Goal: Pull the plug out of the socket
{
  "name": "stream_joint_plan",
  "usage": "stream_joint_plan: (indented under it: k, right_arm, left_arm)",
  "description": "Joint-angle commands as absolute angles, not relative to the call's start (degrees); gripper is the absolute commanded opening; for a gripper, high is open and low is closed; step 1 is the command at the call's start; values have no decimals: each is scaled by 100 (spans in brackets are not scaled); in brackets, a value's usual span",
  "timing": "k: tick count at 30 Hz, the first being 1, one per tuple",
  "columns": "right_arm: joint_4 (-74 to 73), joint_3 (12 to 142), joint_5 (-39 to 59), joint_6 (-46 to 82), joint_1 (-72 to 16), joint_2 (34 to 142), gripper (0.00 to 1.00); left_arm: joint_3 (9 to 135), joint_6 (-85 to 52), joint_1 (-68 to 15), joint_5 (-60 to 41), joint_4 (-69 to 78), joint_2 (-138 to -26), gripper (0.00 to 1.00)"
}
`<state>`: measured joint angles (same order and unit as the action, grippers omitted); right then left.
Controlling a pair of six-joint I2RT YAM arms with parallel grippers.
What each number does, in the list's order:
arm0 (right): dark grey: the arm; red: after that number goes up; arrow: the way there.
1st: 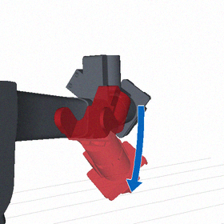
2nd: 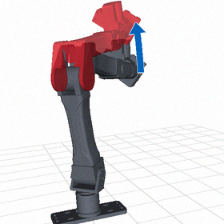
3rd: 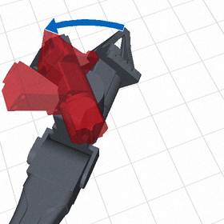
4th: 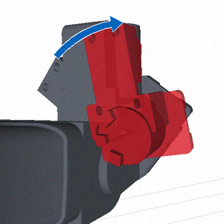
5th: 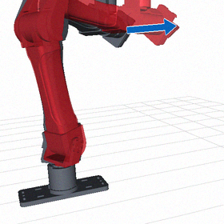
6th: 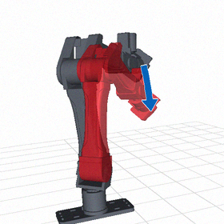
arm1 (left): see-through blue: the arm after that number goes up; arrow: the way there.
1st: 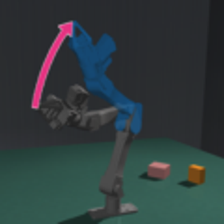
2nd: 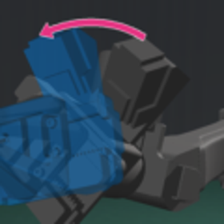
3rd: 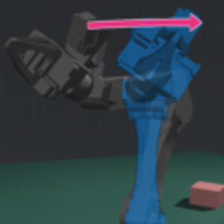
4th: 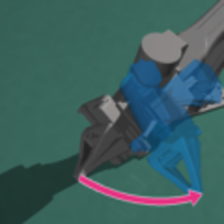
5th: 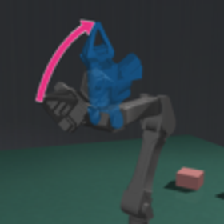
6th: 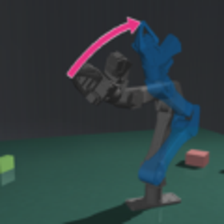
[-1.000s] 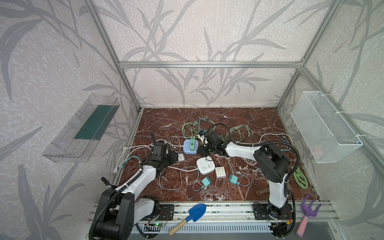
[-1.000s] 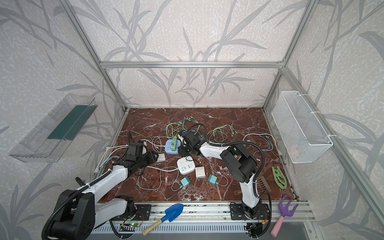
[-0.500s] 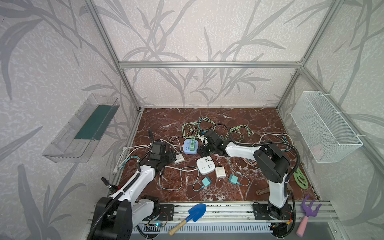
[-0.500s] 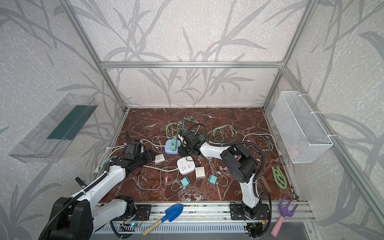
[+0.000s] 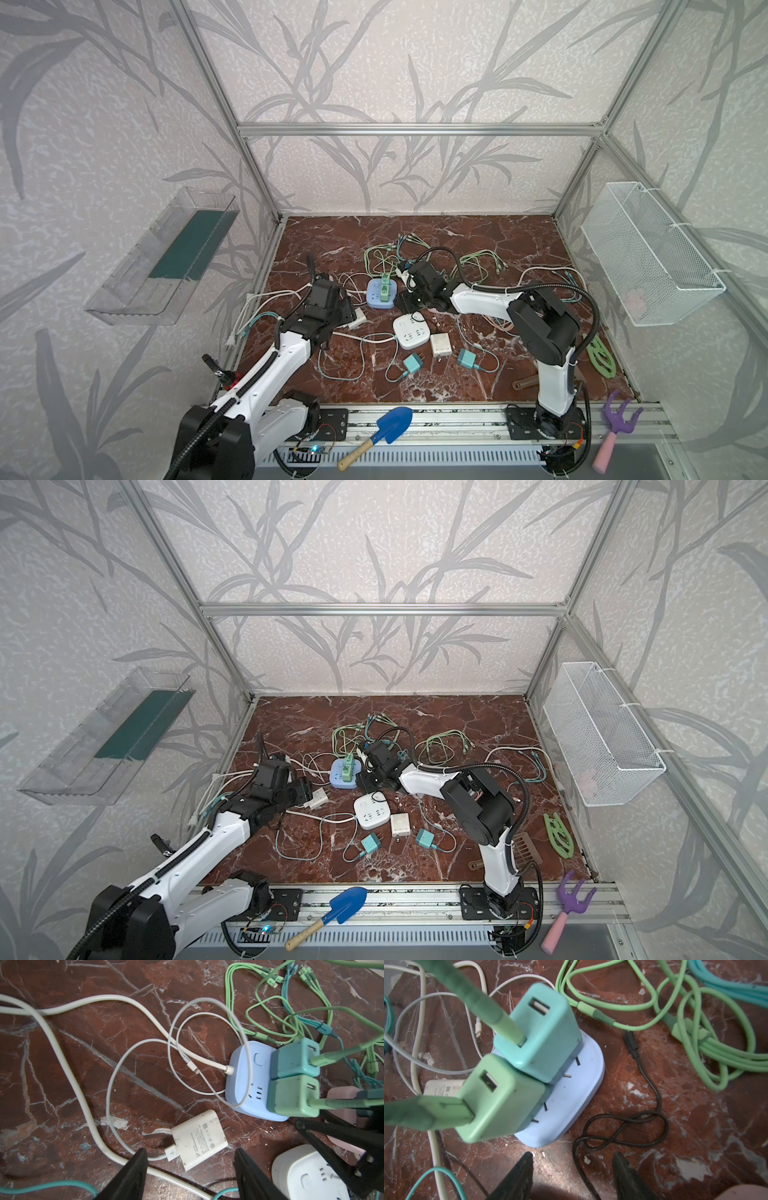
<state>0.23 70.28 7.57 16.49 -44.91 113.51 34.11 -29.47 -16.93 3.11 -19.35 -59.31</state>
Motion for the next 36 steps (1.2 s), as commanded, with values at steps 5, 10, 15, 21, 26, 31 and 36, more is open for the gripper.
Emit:
stream_joint_plan:
  k: [5,10,15,21,26,31,36]
  right_arm:
    - [-48,7034,635,1795,-4500,11128,61]
    - [-334,6786,570,2027,-4515,10938,60]
    - [-632,6566,408,2380,-4594,10706,60]
    - [-633,6553,126,2496,-4771,10576,61]
    - [-495,6631,-24,2547,-4834,10610,61]
    - [-150,6853,-208,2602,-4834,10807,56]
    - [-172,6928,-221,2610,-4856,10853,53]
  left_arm:
    - [3721,-2756,-2155,812,-1961,-6120,67]
    - [3892,-2598,-2197,703,-1816,-6453,66]
    - [4195,-2470,-2191,550,-1701,-6966,65]
    - [4408,-2456,-2151,332,-1464,-7448,65]
    - [4482,-2439,-2170,80,-1297,-7546,63]
    - [4417,-2433,-2227,92,-1468,-7314,60]
    - [4233,-2403,-2267,344,-1413,-7142,59]
